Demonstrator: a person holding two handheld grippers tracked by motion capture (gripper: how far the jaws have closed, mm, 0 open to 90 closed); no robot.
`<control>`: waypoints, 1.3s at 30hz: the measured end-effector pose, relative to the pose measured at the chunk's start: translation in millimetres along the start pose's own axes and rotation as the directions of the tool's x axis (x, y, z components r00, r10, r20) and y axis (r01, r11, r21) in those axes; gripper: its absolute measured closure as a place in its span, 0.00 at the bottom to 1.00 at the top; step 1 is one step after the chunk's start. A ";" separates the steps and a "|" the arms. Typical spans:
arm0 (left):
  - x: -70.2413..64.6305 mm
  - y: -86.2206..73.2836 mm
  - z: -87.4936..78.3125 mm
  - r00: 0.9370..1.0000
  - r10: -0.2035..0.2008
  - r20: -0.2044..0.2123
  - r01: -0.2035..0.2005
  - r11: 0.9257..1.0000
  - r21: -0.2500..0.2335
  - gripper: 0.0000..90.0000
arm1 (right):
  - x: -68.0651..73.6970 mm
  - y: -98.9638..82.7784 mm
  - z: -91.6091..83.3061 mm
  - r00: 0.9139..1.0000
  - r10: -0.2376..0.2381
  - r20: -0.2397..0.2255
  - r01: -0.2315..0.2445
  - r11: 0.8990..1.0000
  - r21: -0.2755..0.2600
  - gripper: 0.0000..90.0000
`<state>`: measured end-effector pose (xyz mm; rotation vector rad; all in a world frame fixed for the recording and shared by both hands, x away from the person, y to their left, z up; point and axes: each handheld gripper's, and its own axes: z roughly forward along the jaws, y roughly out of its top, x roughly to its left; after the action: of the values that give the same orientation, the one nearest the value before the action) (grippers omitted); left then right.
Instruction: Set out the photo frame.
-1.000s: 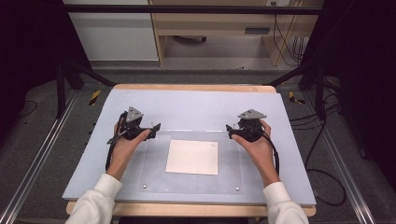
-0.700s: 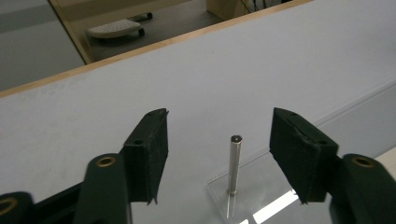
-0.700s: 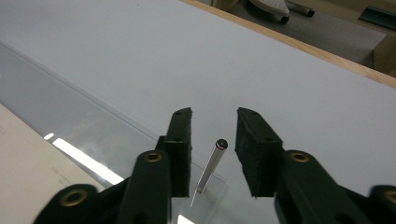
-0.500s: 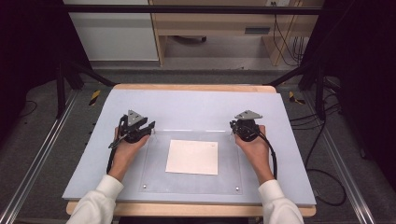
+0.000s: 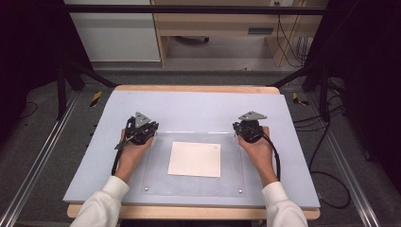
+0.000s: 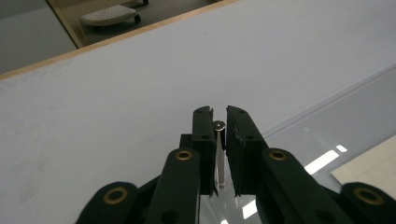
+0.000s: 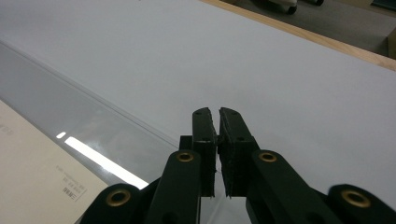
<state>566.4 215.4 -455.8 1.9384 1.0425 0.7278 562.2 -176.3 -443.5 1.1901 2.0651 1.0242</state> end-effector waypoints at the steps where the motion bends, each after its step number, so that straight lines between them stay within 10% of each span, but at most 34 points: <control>1: 0.2 0.2 -0.1 1.000 -0.008 0.002 0.008 1.000 0.001 0.92 | 0.0 0.4 0.0 1.000 0.005 -0.002 -0.005 1.000 0.003 0.95; 6: 2.7 3.0 0.3 0.998 -0.064 0.017 0.064 0.998 0.021 0.94 | -0.8 3.9 0.7 1.000 0.013 -0.007 -0.012 1.000 0.028 0.95; 39: 21.5 29.4 13.3 0.988 -0.112 0.104 0.087 0.972 0.216 0.94 | -17.7 27.4 13.7 0.990 0.122 -0.067 -0.107 0.977 0.184 0.95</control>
<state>599.1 218.9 -435.2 2.0638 1.1746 0.4579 593.6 -178.5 -427.3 1.3940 2.2103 0.9665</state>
